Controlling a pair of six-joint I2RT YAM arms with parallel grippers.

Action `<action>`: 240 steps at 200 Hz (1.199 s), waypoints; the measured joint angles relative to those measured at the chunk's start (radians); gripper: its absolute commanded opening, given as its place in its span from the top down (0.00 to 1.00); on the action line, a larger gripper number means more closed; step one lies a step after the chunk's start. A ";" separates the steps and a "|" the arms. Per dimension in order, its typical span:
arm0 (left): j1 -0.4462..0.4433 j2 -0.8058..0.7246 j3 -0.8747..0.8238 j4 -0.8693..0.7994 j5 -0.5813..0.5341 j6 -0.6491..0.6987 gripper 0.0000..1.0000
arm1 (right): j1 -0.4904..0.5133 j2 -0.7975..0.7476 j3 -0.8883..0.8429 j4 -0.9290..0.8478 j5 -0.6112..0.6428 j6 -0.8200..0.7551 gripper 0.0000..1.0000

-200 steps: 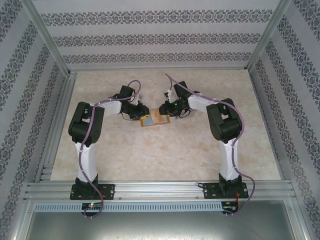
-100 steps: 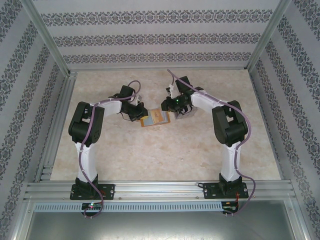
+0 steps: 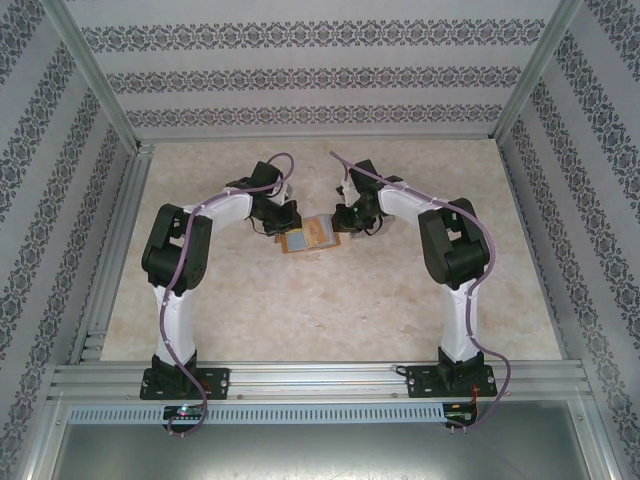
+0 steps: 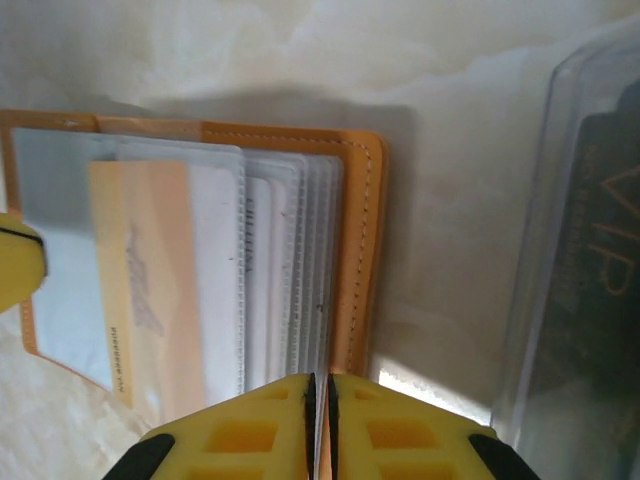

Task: Put the credit cards into the card holder
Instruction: Insert the credit card into the card slot.

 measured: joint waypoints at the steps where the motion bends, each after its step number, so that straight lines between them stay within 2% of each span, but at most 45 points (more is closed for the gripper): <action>1: -0.001 0.000 0.001 -0.001 -0.001 0.000 0.97 | 0.000 0.001 0.000 0.000 0.000 0.000 0.84; 91: -0.032 0.020 0.054 -0.092 -0.100 0.037 0.99 | 0.006 0.011 0.002 -0.006 -0.002 -0.003 0.83; 240: -0.075 0.085 0.151 -0.111 -0.114 0.037 0.99 | 0.006 0.019 0.011 -0.006 -0.002 -0.006 0.82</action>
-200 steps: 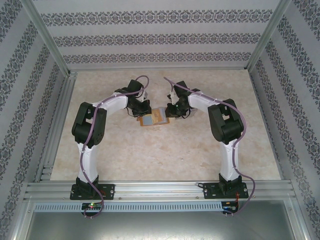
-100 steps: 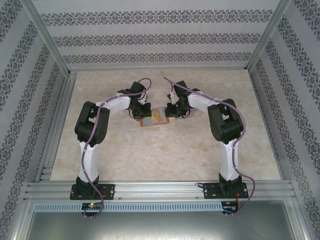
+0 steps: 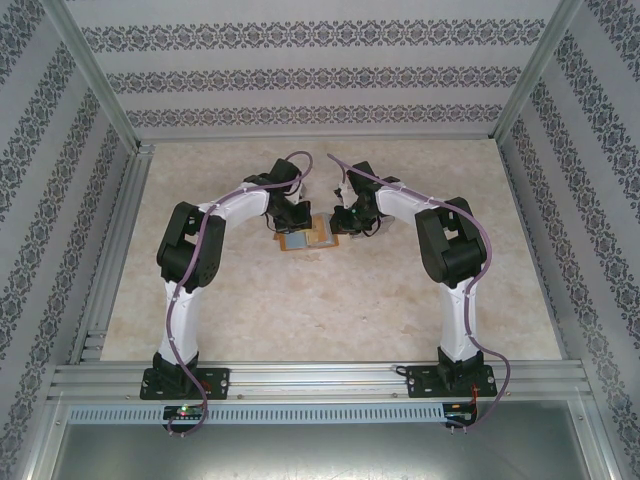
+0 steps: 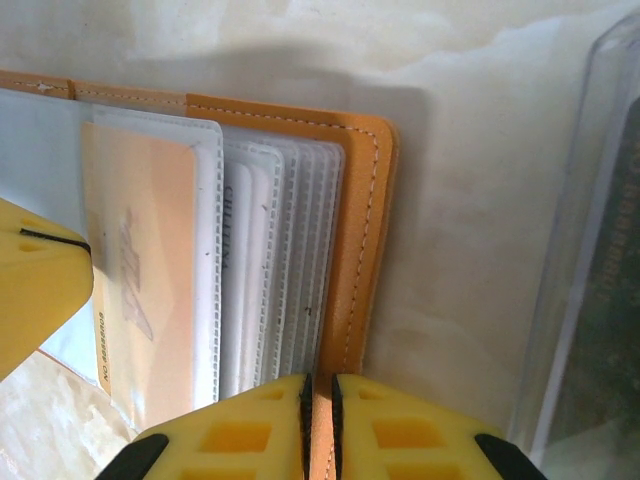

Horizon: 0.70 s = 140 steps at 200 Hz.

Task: Put the credit cards into the card holder
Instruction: Insert the credit card into the card slot.

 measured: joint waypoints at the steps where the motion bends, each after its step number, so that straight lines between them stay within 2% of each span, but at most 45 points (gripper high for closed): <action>1: 0.000 0.000 0.000 0.000 0.000 0.000 0.99 | 0.000 0.000 0.000 0.000 0.000 0.000 0.82; 90: -0.007 0.008 0.012 -0.009 -0.007 0.000 0.97 | 0.000 0.000 0.001 -0.001 -0.003 0.000 0.81; 140: -0.005 -0.006 0.012 -0.004 -0.024 -0.001 0.89 | 0.000 0.000 0.002 -0.008 -0.008 0.000 0.81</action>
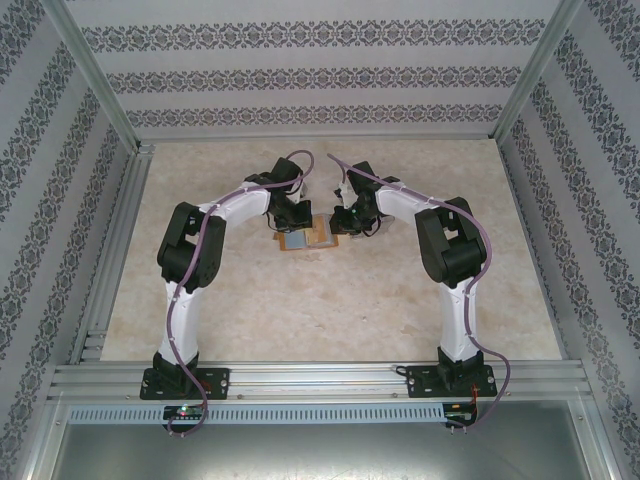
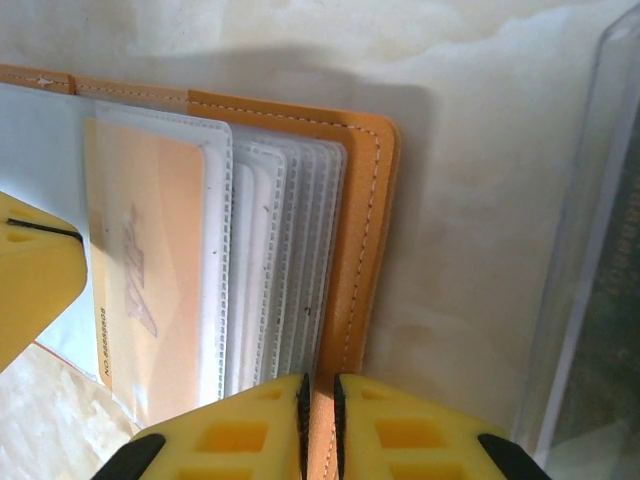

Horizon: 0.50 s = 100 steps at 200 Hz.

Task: Put the credit cards into the card holder
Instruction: Insert the credit card into the card slot.

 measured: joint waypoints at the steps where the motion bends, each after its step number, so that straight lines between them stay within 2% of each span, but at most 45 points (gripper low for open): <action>1: 0.000 0.000 0.000 0.000 0.000 0.000 0.89 | 0.000 0.000 0.000 0.000 0.000 0.000 0.81; 55: 0.029 -0.131 -0.159 0.124 0.001 -0.043 0.84 | 0.000 -0.003 0.001 -0.008 -0.007 0.001 0.80; 100: 0.126 -0.254 -0.366 0.262 0.015 -0.104 0.78 | 0.000 -0.053 0.001 -0.007 -0.021 0.004 0.79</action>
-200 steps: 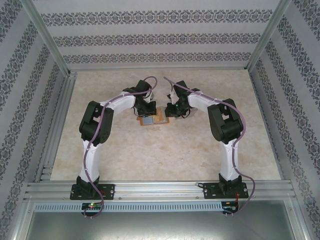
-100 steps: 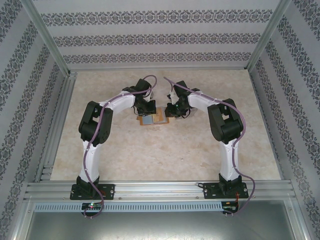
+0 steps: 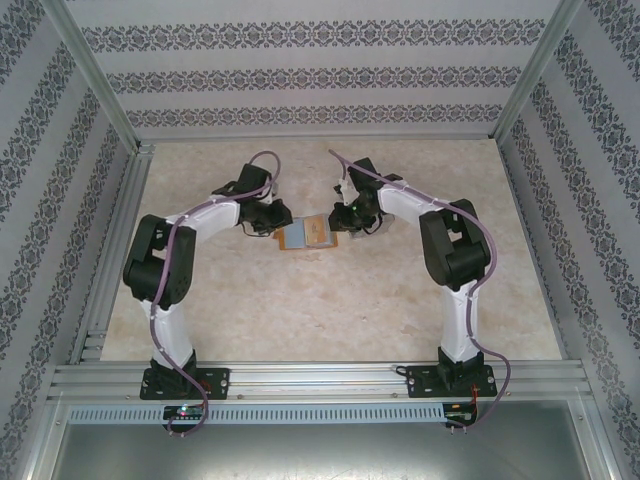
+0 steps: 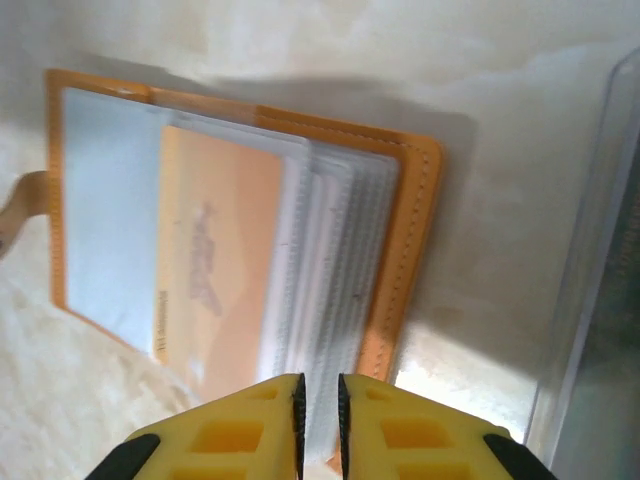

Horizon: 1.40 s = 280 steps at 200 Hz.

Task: Put the credit cards into the card holder
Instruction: Insert the credit card into the card slot, then close the card holder at the center of the table.

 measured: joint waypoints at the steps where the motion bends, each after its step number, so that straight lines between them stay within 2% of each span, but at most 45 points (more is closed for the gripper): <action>1: 0.001 -0.001 -0.003 0.001 0.000 -0.001 0.78 | 0.000 -0.001 0.000 0.000 0.000 0.000 0.79; 70: 0.105 -0.146 -0.238 0.126 0.005 -0.055 0.70 | -0.003 -0.071 -0.023 0.014 -0.013 0.012 0.77; 112: 0.142 -0.165 -0.325 0.203 0.050 -0.076 0.62 | -0.009 -0.072 -0.047 0.020 -0.029 0.032 0.76; 151: 0.147 -0.124 -0.334 0.312 0.152 -0.111 0.57 | -0.009 -0.064 -0.045 0.031 -0.042 0.042 0.76; 185: 0.147 -0.068 -0.284 0.333 0.212 -0.118 0.53 | -0.009 -0.023 -0.029 0.031 -0.046 0.048 0.75; 214: 0.140 -0.048 -0.219 0.294 0.219 -0.092 0.53 | -0.009 -0.002 -0.027 0.031 -0.046 0.051 0.75; 244: 0.112 -0.037 -0.115 0.164 0.203 -0.013 0.54 | -0.009 0.008 -0.021 0.031 -0.046 0.050 0.75; 280: 0.051 -0.037 0.004 -0.061 0.097 0.116 0.54 | -0.009 0.008 -0.019 0.031 -0.046 0.050 0.75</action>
